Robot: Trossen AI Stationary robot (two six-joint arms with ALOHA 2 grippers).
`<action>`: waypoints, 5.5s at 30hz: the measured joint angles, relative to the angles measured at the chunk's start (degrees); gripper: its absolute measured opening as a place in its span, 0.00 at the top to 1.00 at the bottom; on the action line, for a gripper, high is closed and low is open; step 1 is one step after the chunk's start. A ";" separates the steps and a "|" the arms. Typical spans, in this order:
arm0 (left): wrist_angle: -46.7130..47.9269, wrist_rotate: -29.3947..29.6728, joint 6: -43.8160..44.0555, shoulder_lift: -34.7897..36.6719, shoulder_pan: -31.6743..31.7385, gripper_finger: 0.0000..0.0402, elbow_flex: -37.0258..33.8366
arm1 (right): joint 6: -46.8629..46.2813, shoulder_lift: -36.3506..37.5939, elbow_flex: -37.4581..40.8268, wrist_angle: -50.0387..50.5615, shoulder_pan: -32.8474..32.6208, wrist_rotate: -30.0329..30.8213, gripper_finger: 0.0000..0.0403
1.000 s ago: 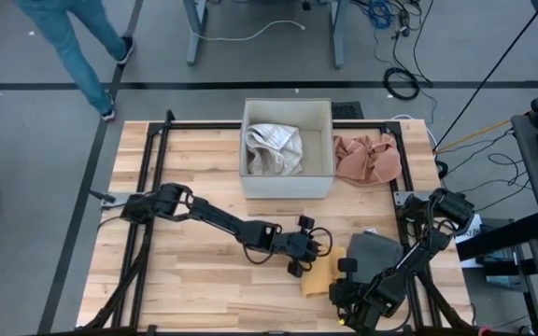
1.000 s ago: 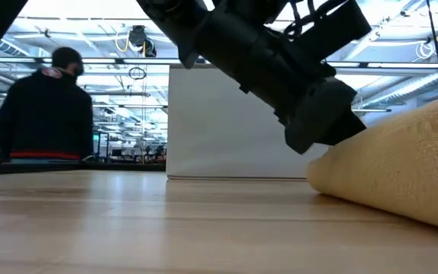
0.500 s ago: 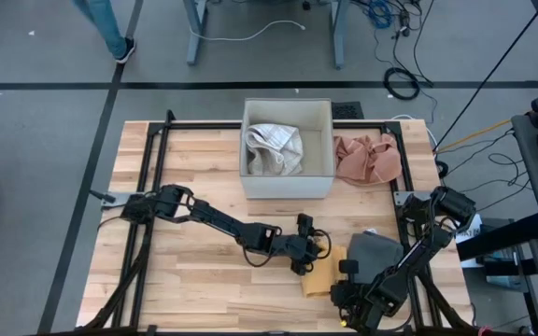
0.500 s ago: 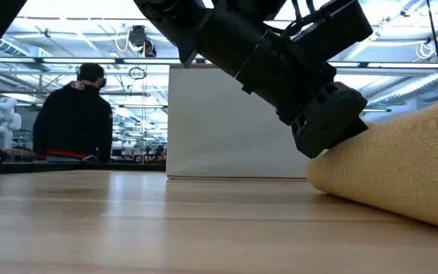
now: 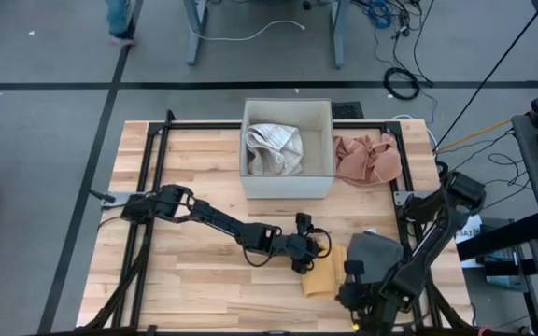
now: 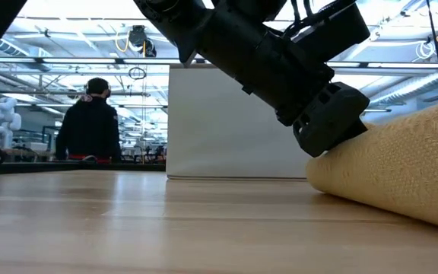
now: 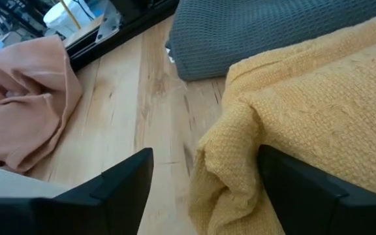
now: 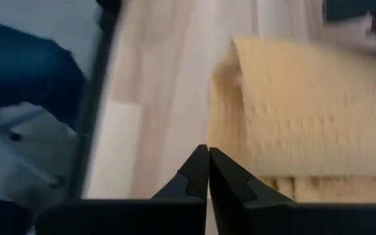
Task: Fold towel
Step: Fold the yellow towel, then put the yellow towel into the laundry bin
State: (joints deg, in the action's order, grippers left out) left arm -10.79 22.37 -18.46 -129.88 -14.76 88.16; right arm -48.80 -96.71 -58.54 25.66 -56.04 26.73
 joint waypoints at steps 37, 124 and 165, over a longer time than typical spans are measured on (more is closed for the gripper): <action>-0.02 12.58 -1.60 1.33 -1.11 0.29 -0.07 | -0.28 -6.64 -0.09 -1.02 6.34 0.55 1.00; 15.21 -21.16 17.32 1.27 -0.24 0.29 0.15 | 4.57 -7.13 2.70 -0.81 11.51 6.30 0.75; 9.53 -5.25 -18.57 -1.81 -5.88 0.67 0.13 | 6.52 -4.67 4.01 -5.98 11.29 3.93 0.75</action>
State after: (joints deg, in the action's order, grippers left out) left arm -1.25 17.12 -37.03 -131.70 -20.64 88.29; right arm -42.28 -101.38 -54.54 19.69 -44.75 30.66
